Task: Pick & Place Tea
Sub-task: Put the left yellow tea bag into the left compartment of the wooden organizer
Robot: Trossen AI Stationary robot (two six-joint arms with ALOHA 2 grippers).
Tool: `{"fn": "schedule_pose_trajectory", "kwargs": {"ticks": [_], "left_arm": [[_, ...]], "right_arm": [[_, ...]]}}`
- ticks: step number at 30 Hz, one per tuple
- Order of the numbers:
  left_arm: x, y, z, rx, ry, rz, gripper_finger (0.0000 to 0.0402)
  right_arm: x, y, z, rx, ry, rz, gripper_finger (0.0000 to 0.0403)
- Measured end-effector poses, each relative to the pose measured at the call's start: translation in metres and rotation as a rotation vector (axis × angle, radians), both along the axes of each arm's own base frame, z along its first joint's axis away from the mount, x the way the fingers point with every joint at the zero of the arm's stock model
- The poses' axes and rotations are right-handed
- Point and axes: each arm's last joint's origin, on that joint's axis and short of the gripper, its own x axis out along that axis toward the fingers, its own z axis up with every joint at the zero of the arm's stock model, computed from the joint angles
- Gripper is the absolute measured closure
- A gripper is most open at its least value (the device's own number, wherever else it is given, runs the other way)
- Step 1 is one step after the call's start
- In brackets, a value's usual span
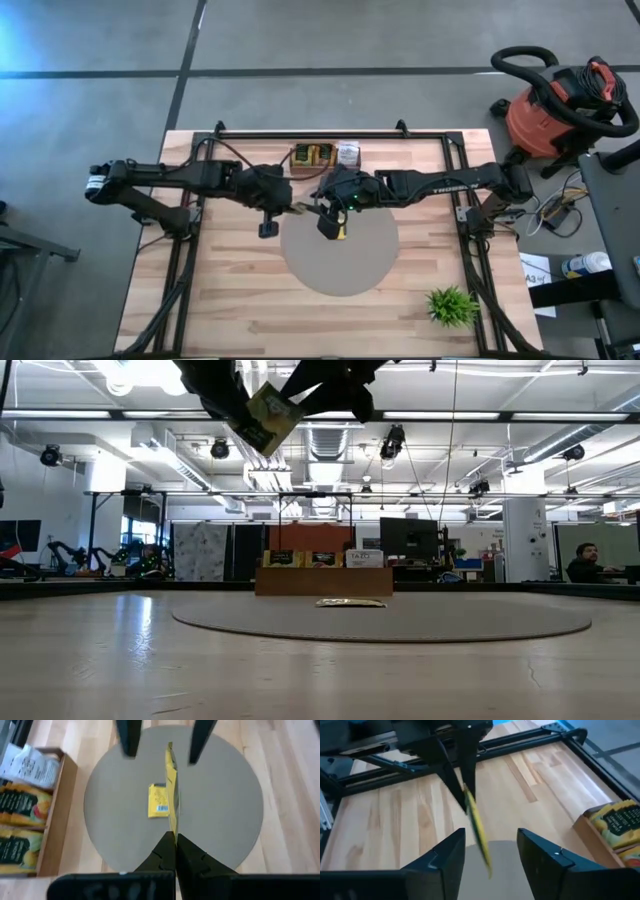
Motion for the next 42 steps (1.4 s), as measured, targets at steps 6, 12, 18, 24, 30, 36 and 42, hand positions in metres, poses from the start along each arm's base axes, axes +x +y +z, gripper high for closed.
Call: {"fn": "schedule_pose_trajectory", "kwargs": {"ticks": [6,12,18,24,30,36,42], "left_arm": [[0.003,0.000,0.002,0.000,-0.038,-0.002,0.0401],[0.005,-0.001,0.004,0.001,-0.066,-0.006,0.0401],[0.007,0.000,0.007,0.001,-0.105,-0.004,0.0401],[0.007,0.000,0.006,-0.016,-0.097,0.019,0.0401],[0.006,0.003,0.005,0.001,-0.095,0.154,0.0369],[0.002,0.002,0.008,0.034,-0.111,0.211,0.0314],[-0.023,0.004,0.027,0.005,-0.196,0.330,0.0290]], "right_arm": [[0.000,0.000,0.000,-0.020,0.004,0.013,0.0238],[0.002,-0.001,-0.003,0.005,0.011,0.046,0.0290],[0.007,-0.004,-0.011,0.032,0.032,0.070,0.0369],[0.007,-0.004,-0.011,0.038,0.029,0.066,0.0388],[0.007,-0.005,-0.010,0.041,0.026,0.063,0.0390],[0.006,-0.006,-0.009,0.046,0.020,0.021,0.0390],[0.008,-0.011,-0.004,0.045,-0.050,-0.137,0.0391]]}}
